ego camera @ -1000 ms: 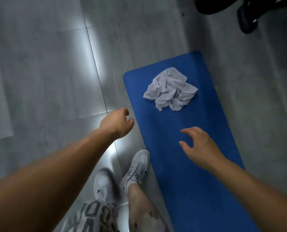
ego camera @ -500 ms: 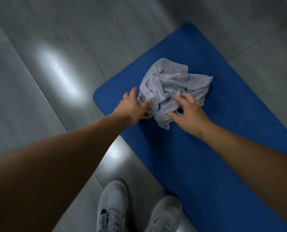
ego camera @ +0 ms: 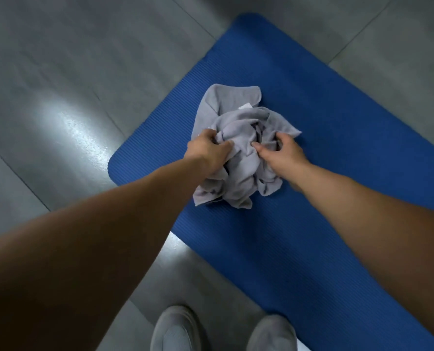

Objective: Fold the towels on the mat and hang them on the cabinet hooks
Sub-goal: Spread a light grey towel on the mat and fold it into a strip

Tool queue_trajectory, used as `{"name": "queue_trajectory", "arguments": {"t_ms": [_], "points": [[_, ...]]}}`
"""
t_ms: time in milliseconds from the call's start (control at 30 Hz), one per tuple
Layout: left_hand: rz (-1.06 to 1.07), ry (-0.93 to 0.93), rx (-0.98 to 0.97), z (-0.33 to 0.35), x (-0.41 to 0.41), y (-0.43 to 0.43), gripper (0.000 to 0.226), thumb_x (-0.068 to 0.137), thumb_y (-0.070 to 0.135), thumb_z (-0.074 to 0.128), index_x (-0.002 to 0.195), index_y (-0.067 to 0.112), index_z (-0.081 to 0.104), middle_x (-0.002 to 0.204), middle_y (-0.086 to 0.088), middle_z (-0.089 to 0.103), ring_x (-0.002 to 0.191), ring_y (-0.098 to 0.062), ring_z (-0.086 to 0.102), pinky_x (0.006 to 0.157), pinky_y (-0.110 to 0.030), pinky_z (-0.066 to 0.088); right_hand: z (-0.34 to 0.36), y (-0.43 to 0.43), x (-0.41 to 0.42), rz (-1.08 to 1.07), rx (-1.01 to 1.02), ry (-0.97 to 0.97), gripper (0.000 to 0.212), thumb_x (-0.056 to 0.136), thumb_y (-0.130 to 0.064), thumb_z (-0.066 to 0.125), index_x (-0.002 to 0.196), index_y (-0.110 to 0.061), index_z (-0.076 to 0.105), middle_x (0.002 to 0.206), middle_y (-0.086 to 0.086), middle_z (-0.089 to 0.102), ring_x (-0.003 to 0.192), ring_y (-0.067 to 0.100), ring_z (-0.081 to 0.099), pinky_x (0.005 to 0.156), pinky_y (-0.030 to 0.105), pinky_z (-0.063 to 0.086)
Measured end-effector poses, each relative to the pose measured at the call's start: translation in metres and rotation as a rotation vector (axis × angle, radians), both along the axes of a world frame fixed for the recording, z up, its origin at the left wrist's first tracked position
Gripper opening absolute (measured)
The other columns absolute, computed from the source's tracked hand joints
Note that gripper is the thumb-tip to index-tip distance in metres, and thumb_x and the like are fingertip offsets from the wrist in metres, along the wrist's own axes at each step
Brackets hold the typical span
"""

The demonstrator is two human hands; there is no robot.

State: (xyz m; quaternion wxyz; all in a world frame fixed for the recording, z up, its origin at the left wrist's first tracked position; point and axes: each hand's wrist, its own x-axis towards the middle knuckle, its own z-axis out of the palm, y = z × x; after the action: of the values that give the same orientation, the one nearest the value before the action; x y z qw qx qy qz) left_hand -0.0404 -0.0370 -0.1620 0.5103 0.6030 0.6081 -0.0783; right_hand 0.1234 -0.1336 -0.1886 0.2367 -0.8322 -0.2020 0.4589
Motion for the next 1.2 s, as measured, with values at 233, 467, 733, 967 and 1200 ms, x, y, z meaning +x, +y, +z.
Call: {"name": "queue_trajectory", "arguments": {"t_ms": [233,467,733,967,1200], "points": [[0.343,-0.292,-0.400,0.096,-0.018,-0.067,0.034,0.097,0.054,0.055,0.109,0.025,0.066,0.096,0.002,0.075,0.090,-0.015,0.072,0.075,-0.031,0.055,0.099,-0.073,-0.020,-0.062,0.223,0.193,0.011,0.092,-0.031,0.070,0.088,-0.020,0.070,0.081,-0.008,0.074,0.077,0.009,0.070,0.067,0.027,0.054],[0.279,-0.315,-0.422,0.252,0.010,-0.157,0.050,0.085,0.064,0.066,0.107,0.020,0.068,0.106,-0.003,0.075,0.100,-0.019,0.072,0.096,-0.043,0.056,0.274,-0.180,-0.029,-0.166,0.265,0.118,0.011,0.093,-0.028,0.067,0.104,-0.029,0.064,0.092,-0.014,0.072,0.083,-0.001,0.067,0.069,0.017,0.052],[0.117,-0.411,-0.608,0.390,0.077,-0.297,0.046,0.097,0.053,0.058,0.119,0.013,0.065,0.108,-0.005,0.075,0.093,-0.014,0.074,0.075,-0.028,0.060,0.435,-0.335,0.010,-0.316,0.275,-0.093,0.007,0.091,-0.027,0.067,0.094,-0.030,0.061,0.077,-0.019,0.066,0.067,-0.004,0.060,0.058,0.009,0.044],[0.062,-0.454,-0.636,0.427,0.155,-0.477,0.047,0.097,0.060,0.051,0.121,0.024,0.069,0.115,0.004,0.075,0.111,-0.013,0.068,0.105,-0.041,0.051,0.478,-0.514,0.082,-0.244,0.209,-0.287,0.011,0.092,-0.028,0.066,0.101,-0.030,0.060,0.101,-0.006,0.059,0.081,-0.010,0.055,0.068,0.007,0.039],[0.123,-0.470,-0.586,0.388,0.241,-0.657,0.055,0.093,0.067,0.049,0.121,0.024,0.071,0.119,-0.003,0.073,0.108,-0.018,0.071,0.094,-0.037,0.057,0.439,-0.693,0.162,-0.323,0.157,-0.290,0.032,0.091,-0.033,0.069,0.121,-0.033,0.057,0.118,0.002,0.048,0.083,-0.003,0.054,0.063,-0.004,0.037]]}}
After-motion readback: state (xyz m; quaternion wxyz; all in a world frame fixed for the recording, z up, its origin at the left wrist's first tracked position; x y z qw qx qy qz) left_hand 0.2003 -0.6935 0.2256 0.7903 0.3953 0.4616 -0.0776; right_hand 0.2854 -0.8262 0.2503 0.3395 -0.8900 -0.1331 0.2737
